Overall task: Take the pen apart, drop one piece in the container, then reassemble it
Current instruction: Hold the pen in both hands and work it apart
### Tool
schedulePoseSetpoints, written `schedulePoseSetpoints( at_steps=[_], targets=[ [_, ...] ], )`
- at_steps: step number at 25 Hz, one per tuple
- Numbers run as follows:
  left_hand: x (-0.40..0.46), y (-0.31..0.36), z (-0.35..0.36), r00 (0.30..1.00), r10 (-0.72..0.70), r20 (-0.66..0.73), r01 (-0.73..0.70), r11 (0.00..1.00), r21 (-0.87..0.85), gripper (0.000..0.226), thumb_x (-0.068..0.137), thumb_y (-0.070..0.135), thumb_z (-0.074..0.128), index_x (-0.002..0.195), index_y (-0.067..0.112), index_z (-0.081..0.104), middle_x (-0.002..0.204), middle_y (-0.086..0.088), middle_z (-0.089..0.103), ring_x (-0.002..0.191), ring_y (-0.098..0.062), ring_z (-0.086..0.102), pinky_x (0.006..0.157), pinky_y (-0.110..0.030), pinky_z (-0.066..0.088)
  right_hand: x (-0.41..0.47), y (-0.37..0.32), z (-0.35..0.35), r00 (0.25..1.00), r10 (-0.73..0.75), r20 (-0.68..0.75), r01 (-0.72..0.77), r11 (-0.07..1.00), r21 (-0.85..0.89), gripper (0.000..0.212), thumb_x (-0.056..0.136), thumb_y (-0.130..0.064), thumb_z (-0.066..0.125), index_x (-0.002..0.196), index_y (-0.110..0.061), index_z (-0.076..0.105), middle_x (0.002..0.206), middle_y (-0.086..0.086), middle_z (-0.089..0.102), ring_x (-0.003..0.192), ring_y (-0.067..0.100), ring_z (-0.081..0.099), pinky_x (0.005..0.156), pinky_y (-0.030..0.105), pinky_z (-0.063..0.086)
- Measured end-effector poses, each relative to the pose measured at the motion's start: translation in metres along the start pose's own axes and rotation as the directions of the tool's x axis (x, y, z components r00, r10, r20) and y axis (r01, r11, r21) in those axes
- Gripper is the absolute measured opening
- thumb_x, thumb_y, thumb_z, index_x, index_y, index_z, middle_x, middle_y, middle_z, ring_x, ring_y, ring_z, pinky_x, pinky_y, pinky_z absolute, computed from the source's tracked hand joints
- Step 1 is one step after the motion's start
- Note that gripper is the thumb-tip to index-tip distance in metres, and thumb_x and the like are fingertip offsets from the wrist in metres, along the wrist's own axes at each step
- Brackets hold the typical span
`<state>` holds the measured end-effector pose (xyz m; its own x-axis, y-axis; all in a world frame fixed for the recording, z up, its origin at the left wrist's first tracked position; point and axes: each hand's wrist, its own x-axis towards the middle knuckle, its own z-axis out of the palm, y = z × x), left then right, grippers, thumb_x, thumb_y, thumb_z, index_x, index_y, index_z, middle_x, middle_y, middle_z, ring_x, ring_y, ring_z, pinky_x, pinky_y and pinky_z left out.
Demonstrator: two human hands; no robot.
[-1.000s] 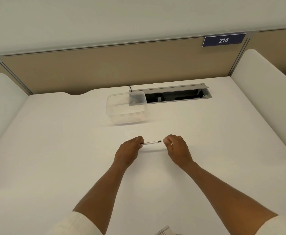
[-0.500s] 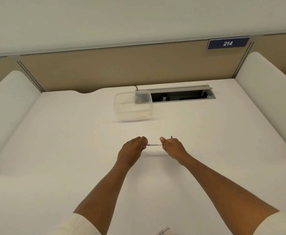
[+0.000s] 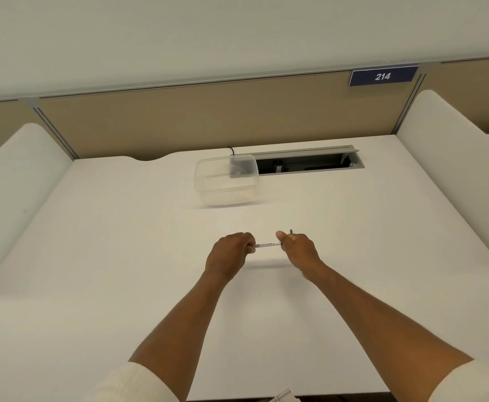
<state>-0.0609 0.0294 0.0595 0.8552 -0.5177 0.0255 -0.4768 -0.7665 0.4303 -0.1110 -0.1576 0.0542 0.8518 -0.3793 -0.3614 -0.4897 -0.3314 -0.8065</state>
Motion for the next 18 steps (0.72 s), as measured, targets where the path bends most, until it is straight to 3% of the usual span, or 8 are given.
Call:
schedulePoseSetpoints(
  at_steps=[6, 11, 18],
  targets=[
    [0.001, 0.007, -0.006, 0.999, 0.012, 0.031, -0.011, 0.999, -0.041, 0.010, 0.094, 0.017, 0.057, 0.095, 0.020, 0.066, 0.086, 0.008, 0.069, 0.077, -0.018, 0.057, 0.068, -0.033, 0.049, -0.010, 0.001, -0.003, 0.990, -0.117, -0.072, 0.113, 0.992, -0.063, 0.053, 0.101, -0.044, 0.045, 0.062, -0.008, 0.047, 0.063, 0.006, 0.047, 0.061, 0.023, 0.039, 0.057, 0.033, 0.031],
    [-0.004, 0.007, -0.008, 0.997, 0.048, 0.053, -0.047, 0.998, -0.033, 0.022, 0.091, 0.007, 0.051, 0.091, 0.021, 0.068, 0.072, 0.015, 0.059, 0.070, -0.013, 0.055, 0.062, -0.027, 0.045, -0.013, 0.001, -0.010, 0.984, -0.167, -0.063, 0.162, 0.983, -0.089, 0.051, 0.101, -0.042, 0.044, 0.065, -0.007, 0.045, 0.064, 0.007, 0.046, 0.061, 0.022, 0.038, 0.058, 0.033, 0.031],
    [-0.006, 0.008, -0.015, 0.997, 0.074, 0.022, -0.075, 0.996, 0.052, 0.012, 0.097, 0.024, 0.054, 0.097, 0.023, 0.066, 0.087, 0.007, 0.067, 0.077, -0.019, 0.058, 0.066, -0.034, 0.048, -0.014, 0.002, -0.021, 0.999, -0.011, 0.036, 0.008, 0.995, 0.098, 0.055, 0.095, -0.055, 0.049, 0.058, -0.015, 0.058, 0.048, -0.004, 0.047, 0.042, 0.015, 0.040, 0.044, 0.022, 0.034]
  ],
)
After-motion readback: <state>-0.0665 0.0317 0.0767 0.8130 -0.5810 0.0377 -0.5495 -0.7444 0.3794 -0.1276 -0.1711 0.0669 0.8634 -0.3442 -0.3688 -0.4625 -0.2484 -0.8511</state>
